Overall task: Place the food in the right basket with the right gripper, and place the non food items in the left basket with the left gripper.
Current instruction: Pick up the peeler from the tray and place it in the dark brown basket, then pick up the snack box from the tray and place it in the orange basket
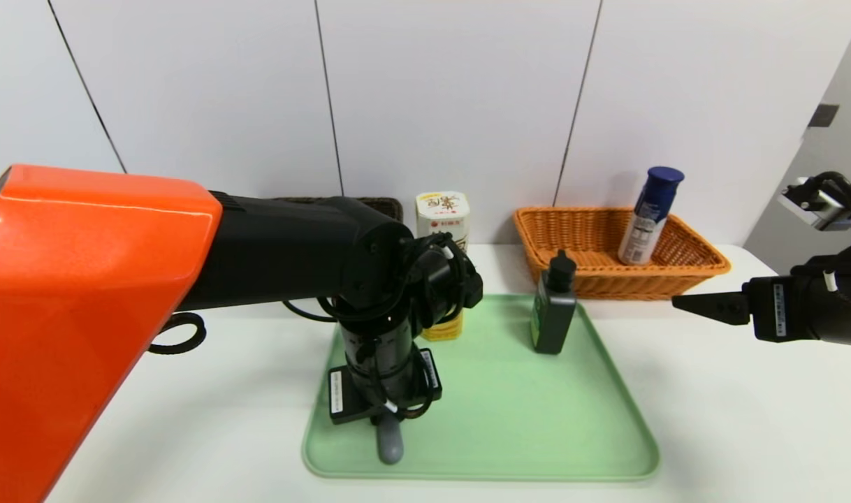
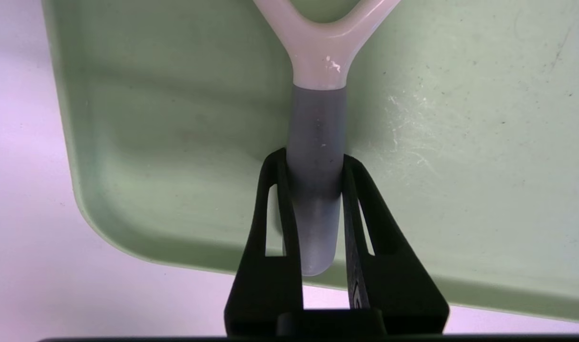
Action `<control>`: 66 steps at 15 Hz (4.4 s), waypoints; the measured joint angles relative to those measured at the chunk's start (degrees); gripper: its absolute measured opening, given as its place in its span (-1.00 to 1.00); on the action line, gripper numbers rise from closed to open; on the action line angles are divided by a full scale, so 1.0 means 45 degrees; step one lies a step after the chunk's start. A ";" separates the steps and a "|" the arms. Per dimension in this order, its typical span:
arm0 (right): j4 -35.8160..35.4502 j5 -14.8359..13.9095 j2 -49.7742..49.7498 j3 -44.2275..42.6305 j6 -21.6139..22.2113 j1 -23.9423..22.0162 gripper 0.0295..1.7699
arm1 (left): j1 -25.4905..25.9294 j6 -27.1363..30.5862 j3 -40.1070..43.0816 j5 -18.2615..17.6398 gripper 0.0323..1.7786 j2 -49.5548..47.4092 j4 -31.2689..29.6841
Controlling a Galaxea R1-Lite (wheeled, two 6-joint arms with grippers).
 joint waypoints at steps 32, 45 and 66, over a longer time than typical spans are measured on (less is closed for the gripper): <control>-0.0897 0.0033 -0.0574 -0.0011 0.0815 0.0049 0.93 | 0.5207 0.4871 -0.2866 0.1582 -0.71 -0.0087 -0.7211; -0.0878 0.0247 -0.0545 0.0081 0.0777 0.0238 0.93 | 0.5559 0.5109 -0.2923 0.1550 -0.07 0.1463 -0.7824; -0.4811 -0.6808 -0.0905 0.3245 0.4099 0.7509 0.93 | 0.3692 0.7173 0.6485 0.3676 0.85 -0.9189 -0.6930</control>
